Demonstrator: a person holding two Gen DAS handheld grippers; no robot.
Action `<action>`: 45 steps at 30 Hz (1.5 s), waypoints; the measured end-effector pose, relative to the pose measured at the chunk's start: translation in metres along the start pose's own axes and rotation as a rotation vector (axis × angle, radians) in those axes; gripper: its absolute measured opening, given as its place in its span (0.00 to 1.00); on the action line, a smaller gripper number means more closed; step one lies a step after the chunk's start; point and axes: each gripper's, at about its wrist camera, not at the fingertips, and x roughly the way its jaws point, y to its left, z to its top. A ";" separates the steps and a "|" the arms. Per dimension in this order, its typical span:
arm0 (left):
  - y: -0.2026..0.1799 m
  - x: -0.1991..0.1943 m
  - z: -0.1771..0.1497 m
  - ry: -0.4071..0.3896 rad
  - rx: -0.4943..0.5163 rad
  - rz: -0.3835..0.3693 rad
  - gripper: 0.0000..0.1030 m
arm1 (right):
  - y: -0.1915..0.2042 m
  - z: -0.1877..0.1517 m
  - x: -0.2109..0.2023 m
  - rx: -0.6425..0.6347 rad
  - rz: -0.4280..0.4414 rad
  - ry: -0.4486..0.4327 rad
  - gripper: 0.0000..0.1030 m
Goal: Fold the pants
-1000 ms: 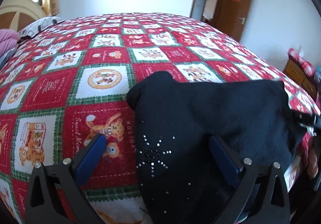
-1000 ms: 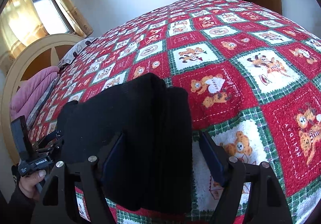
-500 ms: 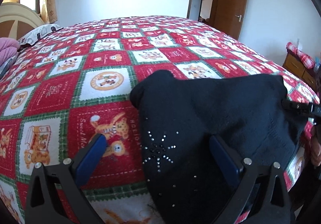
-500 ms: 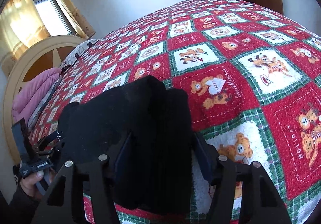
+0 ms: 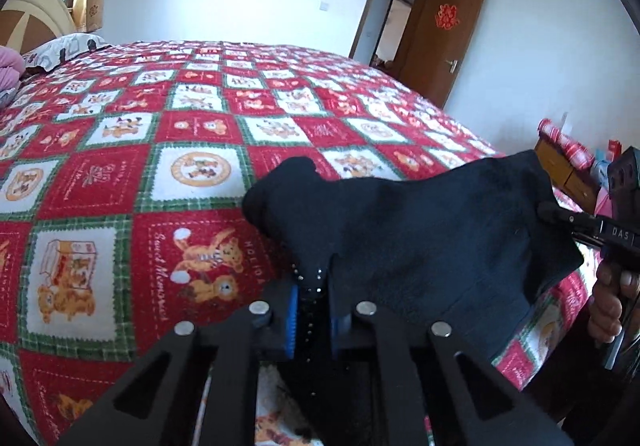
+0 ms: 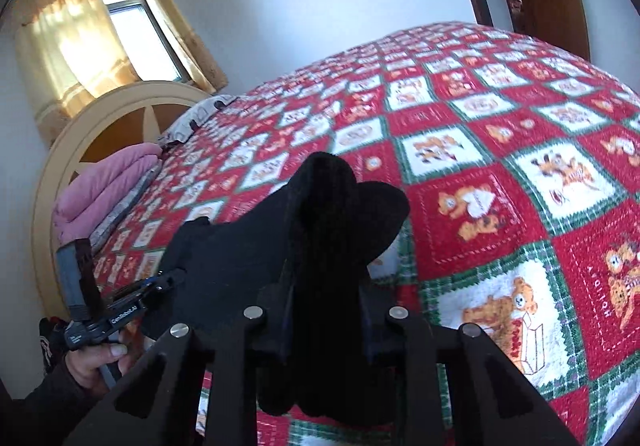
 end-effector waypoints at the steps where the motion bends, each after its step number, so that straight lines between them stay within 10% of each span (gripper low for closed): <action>1: 0.002 -0.005 0.002 -0.017 -0.015 -0.013 0.11 | 0.004 0.001 -0.002 -0.008 0.003 -0.005 0.25; 11: 0.046 -0.058 0.028 -0.132 -0.058 0.045 0.11 | 0.061 0.038 0.026 -0.114 0.083 0.026 0.25; 27: 0.165 -0.076 0.014 -0.111 -0.177 0.330 0.12 | 0.191 0.103 0.226 -0.277 0.230 0.238 0.25; 30: 0.165 -0.069 0.003 -0.076 -0.159 0.353 0.23 | 0.187 0.094 0.257 -0.262 0.204 0.297 0.26; 34: 0.170 -0.064 -0.007 -0.077 -0.173 0.429 0.69 | 0.159 0.088 0.267 -0.192 0.187 0.316 0.52; 45: 0.174 -0.073 -0.008 -0.083 -0.234 0.440 0.76 | 0.130 0.085 0.271 -0.087 0.131 0.280 0.71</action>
